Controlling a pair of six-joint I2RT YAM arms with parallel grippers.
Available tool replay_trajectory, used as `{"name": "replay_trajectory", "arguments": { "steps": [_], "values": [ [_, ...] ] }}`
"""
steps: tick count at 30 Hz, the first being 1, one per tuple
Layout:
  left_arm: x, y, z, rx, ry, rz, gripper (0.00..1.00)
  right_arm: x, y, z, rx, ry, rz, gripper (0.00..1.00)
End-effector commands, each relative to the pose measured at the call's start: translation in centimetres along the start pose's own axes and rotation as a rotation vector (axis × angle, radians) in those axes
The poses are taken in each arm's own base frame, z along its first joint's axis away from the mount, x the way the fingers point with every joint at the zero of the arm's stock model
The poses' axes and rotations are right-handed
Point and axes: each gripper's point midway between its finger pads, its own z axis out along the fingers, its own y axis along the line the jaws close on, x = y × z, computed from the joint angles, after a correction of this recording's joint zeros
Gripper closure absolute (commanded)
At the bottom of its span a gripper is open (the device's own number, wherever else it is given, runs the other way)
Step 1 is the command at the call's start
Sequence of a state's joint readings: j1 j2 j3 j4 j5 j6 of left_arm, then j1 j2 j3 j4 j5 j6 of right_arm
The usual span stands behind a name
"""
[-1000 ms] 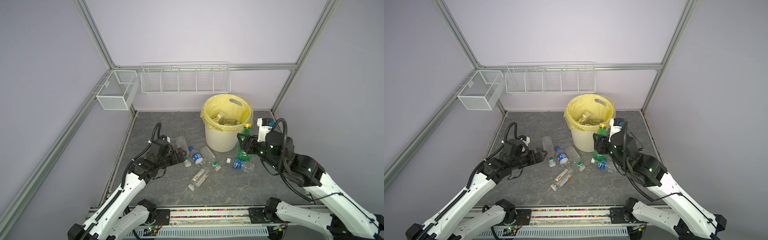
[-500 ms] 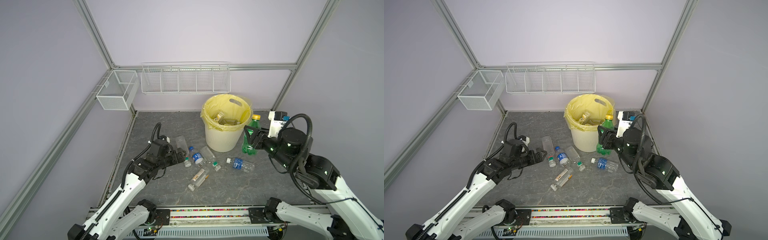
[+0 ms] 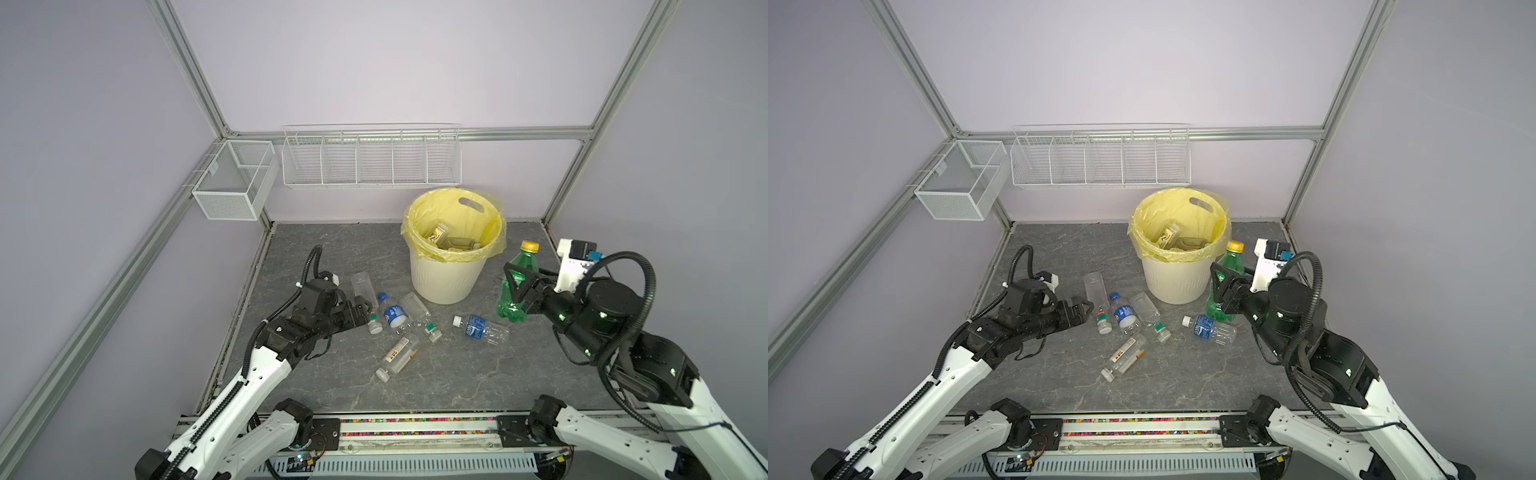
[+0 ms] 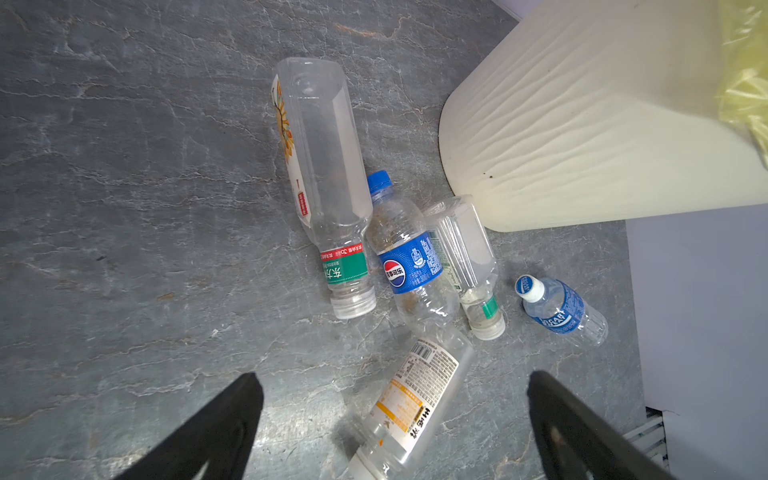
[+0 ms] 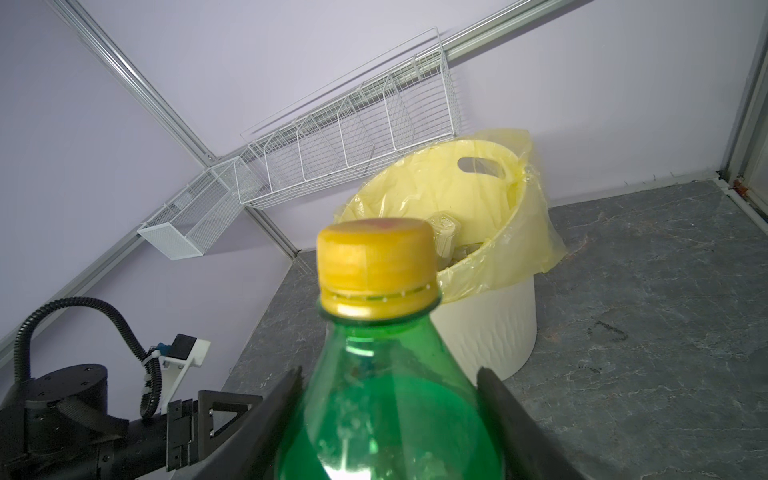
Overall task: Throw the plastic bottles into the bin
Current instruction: 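Lift the Sprite bottle with the right gripper and carry it over the bin, then open the right gripper to drop the Sprite bottle into the bin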
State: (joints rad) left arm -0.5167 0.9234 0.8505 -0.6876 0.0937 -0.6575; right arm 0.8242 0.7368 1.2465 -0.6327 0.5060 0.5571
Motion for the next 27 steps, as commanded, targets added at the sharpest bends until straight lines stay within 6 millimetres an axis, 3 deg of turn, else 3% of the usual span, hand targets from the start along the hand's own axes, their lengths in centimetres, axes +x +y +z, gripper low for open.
{"name": "replay_trajectory", "arguments": {
  "steps": [1,6,9,13,15,18,19,20,22,27],
  "values": [
    [0.1,0.6,0.3,-0.02,0.004,-0.002,0.01,-0.1,-0.6,0.1,0.027,-0.016,0.006,0.48],
    [0.1,0.4,0.4,-0.014,0.01,-0.008,0.01,-0.8,0.6,1.7,0.026,-0.033,-0.02,0.48],
    [0.2,0.3,0.2,-0.004,0.012,-0.019,0.01,-2.5,2.7,4.0,0.019,-0.062,-0.08,0.48],
    [0.3,0.4,-0.3,-0.007,0.005,-0.027,0.01,-6.1,5.8,9.6,0.037,-0.146,-0.201,0.48],
    [0.3,0.5,-0.5,-0.008,0.0,-0.029,0.01,-7.6,6.9,12.9,0.037,-0.177,-0.252,0.38],
    [0.3,0.5,-0.9,-0.005,-0.008,-0.038,0.01,-8.7,7.2,17.4,0.072,-0.162,-0.28,0.07],
    [0.4,0.5,-1.0,-0.003,-0.01,-0.041,0.01,-9.0,7.2,18.2,0.083,-0.154,-0.283,0.06],
    [0.4,0.6,-1.1,-0.002,-0.012,-0.042,0.01,-9.1,7.4,18.8,0.08,-0.147,-0.295,0.12],
    [0.5,0.7,-1.3,-0.005,-0.017,-0.04,0.01,-8.9,7.9,19.3,0.065,-0.135,-0.299,0.12],
    [0.6,1.1,-1.3,-0.019,-0.022,-0.029,0.01,-8.4,7.7,17.6,0.019,-0.138,-0.24,0.12]
  ]
}}
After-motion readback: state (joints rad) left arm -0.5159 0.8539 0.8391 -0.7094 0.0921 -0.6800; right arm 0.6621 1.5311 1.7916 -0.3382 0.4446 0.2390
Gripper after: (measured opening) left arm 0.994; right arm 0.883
